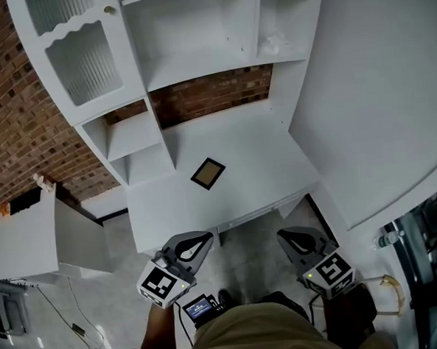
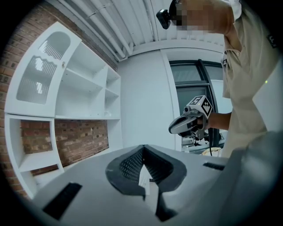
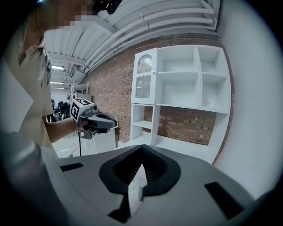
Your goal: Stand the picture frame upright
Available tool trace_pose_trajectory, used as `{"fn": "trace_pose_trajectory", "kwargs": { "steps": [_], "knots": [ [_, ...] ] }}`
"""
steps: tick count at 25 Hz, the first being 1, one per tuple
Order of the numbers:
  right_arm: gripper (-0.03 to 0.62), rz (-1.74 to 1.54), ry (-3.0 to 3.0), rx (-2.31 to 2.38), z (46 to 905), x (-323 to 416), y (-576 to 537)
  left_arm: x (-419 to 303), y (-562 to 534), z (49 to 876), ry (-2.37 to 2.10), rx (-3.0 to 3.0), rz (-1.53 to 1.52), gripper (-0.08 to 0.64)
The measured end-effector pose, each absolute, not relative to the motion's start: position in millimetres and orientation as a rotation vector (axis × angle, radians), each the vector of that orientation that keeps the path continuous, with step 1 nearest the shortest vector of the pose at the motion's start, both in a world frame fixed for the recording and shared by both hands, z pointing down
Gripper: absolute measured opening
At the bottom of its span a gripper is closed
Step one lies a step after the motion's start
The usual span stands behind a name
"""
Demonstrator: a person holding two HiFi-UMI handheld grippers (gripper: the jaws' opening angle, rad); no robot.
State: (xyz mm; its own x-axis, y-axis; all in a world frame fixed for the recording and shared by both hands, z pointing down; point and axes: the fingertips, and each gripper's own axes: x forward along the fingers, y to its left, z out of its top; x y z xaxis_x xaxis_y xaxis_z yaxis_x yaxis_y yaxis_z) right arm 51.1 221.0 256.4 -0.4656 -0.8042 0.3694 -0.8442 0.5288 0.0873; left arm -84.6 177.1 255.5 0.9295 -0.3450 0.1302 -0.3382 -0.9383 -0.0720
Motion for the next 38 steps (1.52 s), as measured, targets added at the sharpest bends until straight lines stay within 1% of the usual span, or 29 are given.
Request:
{"fn": "trace_pose_trajectory", "kwargs": {
  "steps": [7,14,23,28,34,35,36,37,38],
  "knots": [
    [0.003,0.206,-2.418,1.298,276.3,47.9,158.2,-95.6,126.4,270.5,0.602,-3.061,-0.264,0.008],
    [0.003,0.224,-2.500,1.176,291.8,45.7,71.0,-99.5,63.4,283.2,0.772,-3.065,-0.353,0.006],
    [0.003,0.279,-2.560,0.976,323.0,70.8,-69.0,-66.3,-61.0,309.7,0.985,-3.078,-0.445,0.006],
    [0.005,0.308,-2.544,0.865,362.5,81.3,-130.5,-55.8,-116.3,349.2,1.079,-3.102,-0.522,0.006],
    [0.006,0.431,-2.468,0.761,450.6,86.3,-185.4,-51.1,-182.9,433.4,1.117,-3.157,-0.691,0.008],
    [0.010,0.464,-2.451,0.761,466.9,86.5,-193.1,-50.6,-193.2,452.5,1.105,-3.178,-0.733,0.008],
    [0.029,0.498,-2.433,0.764,483.2,86.2,-200.3,-49.9,-203.1,471.8,1.089,-3.199,-0.779,0.008],
    [0.091,0.528,-2.416,0.767,498.9,85.6,-207.2,-48.8,-213.0,490.9,1.071,-3.215,-0.826,0.008],
    [0.121,0.551,-2.401,0.769,514.1,84.8,-213.7,-47.2,-222.8,509.3,1.051,-3.223,-0.874,0.008]
  ]
}}
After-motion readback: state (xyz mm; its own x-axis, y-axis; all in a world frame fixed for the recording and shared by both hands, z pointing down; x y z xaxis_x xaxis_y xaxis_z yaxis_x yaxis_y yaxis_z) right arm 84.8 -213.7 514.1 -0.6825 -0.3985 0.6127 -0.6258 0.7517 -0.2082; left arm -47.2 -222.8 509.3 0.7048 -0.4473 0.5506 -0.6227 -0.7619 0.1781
